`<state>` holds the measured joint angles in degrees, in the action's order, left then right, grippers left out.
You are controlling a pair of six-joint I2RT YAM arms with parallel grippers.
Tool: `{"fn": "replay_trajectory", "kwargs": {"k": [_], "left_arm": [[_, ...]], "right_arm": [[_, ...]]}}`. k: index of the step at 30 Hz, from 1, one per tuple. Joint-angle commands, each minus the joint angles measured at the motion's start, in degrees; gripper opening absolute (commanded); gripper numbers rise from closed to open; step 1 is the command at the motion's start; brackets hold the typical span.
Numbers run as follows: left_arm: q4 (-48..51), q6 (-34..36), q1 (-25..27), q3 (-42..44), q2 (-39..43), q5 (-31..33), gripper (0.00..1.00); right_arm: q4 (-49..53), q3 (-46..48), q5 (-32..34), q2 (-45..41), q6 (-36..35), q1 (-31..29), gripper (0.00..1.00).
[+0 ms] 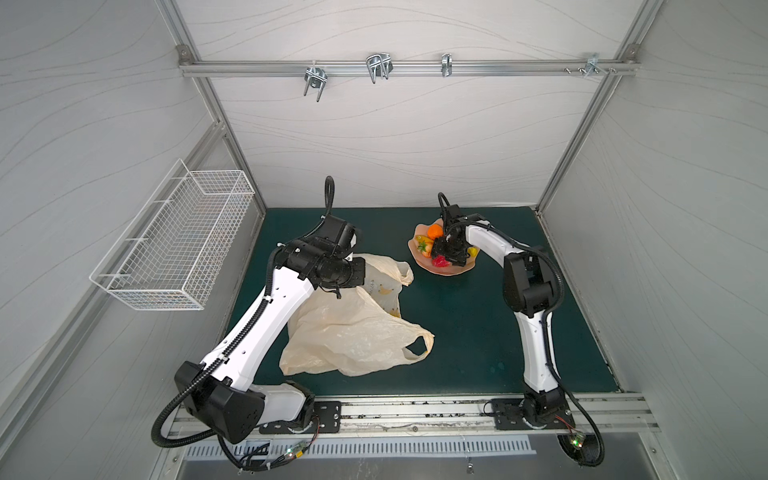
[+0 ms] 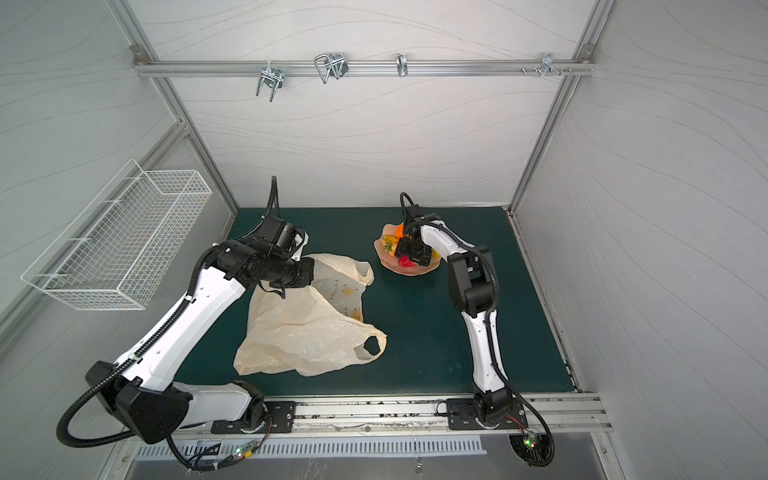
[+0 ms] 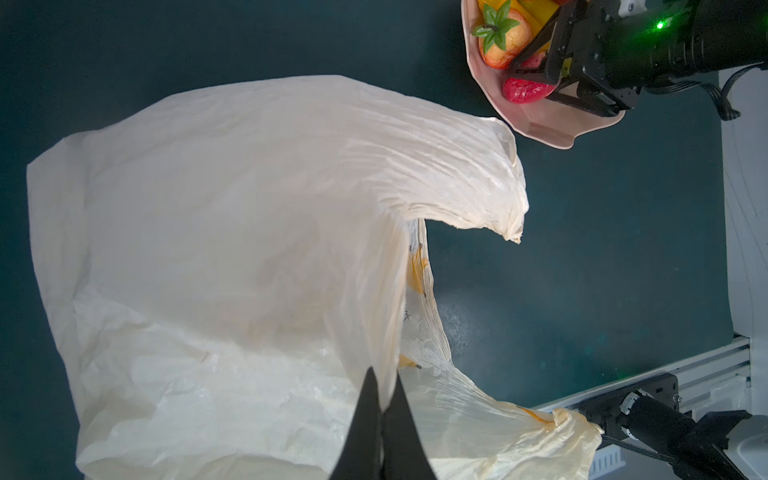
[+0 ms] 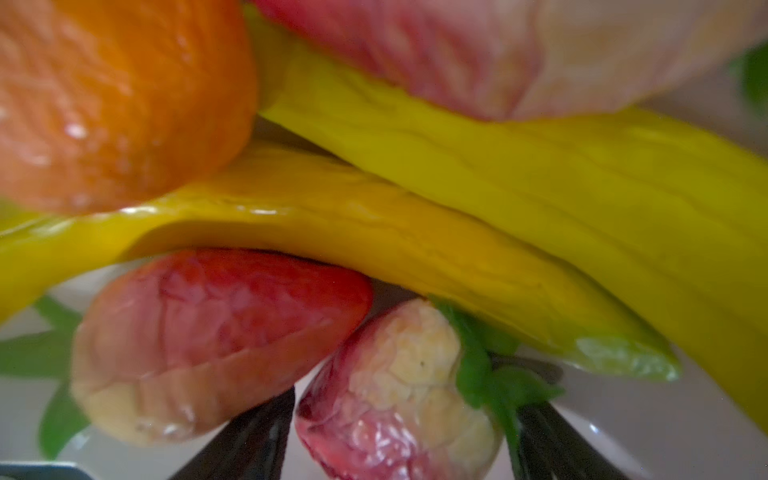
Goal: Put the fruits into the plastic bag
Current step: 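Lower the right gripper onto the red strawberry and close it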
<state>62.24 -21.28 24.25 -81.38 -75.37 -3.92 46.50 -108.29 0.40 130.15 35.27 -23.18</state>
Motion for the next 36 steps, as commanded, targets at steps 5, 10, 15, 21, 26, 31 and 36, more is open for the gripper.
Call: {"fn": "replay_trajectory", "kwargs": {"k": [5, 10, 15, 21, 26, 31, 36], "left_arm": [[-0.35, 0.35, -0.35, 0.53, 1.79, -0.21, 0.00], [-0.37, 0.18, -0.35, 0.80, 2.04, -0.12, 0.00], [-0.58, 0.18, -0.34, 0.86, 2.11, -0.03, 0.00], [-1.03, -0.08, -0.34, 1.03, 1.90, -0.28, 0.00], [-1.26, 0.01, -0.34, 0.96, 1.80, -0.30, 0.00], [-1.59, 0.01, -0.35, 0.80, 1.55, -0.47, 0.00], [-1.77, 0.05, -0.34, 0.52, 1.25, -0.37, 0.00]], "right_arm": [[2.66, -1.66, 2.49, 2.13, 0.94, -0.55, 0.71], [2.80, -1.32, 3.07, 1.53, 0.73, -0.97, 0.57], [2.55, -0.81, 3.53, -0.60, -0.34, -1.33, 0.46], [1.50, 0.77, 3.45, -4.42, -1.30, -1.93, 0.41], [0.26, 3.15, 3.18, -8.26, -1.41, -2.46, 0.41], [0.08, 4.68, 2.22, -10.65, -1.05, -2.48, 0.40], [-1.59, 7.65, 1.17, -13.88, -0.42, -2.66, 0.40]]}}
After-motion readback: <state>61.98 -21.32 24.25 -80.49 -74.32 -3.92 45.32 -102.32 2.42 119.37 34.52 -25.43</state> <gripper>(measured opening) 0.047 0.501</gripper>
